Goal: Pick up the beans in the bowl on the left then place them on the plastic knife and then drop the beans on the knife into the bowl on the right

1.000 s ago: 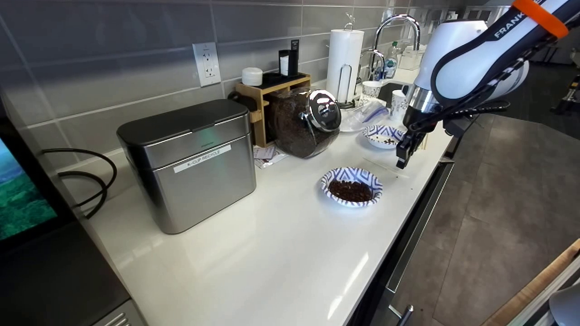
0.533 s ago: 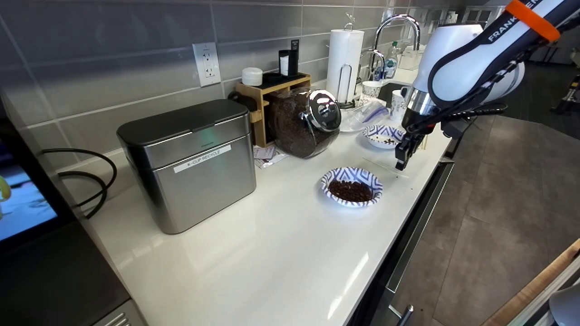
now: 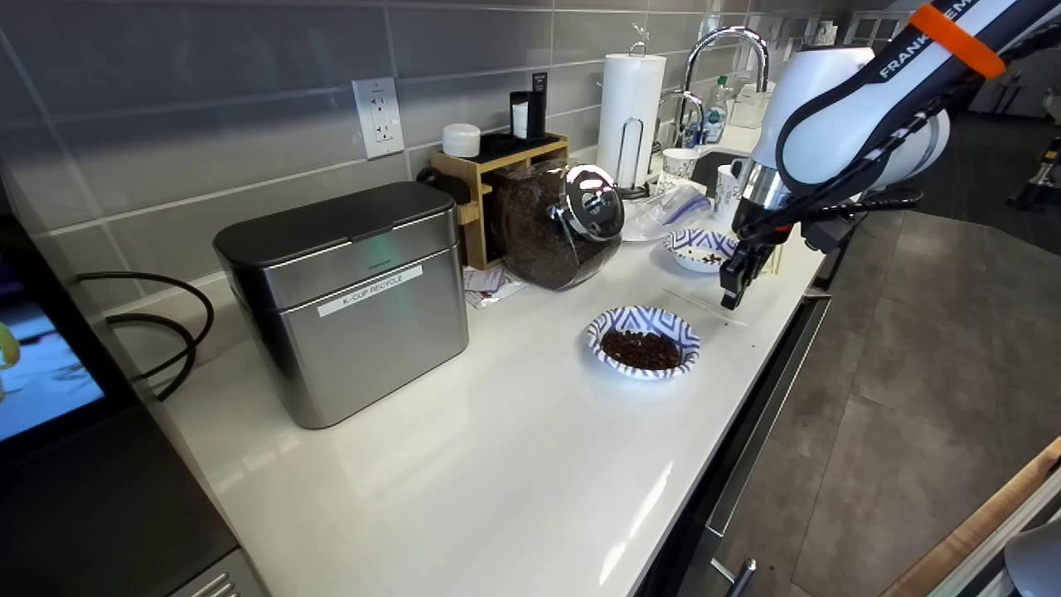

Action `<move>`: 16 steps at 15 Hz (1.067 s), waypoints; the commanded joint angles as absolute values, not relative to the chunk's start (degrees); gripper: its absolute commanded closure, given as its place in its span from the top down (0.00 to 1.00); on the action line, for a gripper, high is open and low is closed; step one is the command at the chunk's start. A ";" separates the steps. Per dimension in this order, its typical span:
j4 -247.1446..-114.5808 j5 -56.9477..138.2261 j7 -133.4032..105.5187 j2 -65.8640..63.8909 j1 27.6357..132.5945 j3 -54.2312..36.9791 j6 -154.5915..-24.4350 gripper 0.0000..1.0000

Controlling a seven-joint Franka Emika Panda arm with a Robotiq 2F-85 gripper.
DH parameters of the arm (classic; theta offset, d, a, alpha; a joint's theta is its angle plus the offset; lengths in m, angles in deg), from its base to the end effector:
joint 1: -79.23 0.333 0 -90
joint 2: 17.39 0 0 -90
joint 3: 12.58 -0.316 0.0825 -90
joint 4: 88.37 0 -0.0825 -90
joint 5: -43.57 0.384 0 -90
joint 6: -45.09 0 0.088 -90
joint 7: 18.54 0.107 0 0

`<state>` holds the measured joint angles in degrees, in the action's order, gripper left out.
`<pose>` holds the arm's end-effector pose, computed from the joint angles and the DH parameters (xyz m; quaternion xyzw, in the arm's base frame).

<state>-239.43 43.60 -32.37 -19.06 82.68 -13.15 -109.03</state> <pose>0.4352 0.0305 0.2634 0.9871 0.1548 0.0411 0.0035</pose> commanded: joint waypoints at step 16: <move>-235.99 44.58 -32.88 -14.49 82.29 -14.91 -110.31 0.36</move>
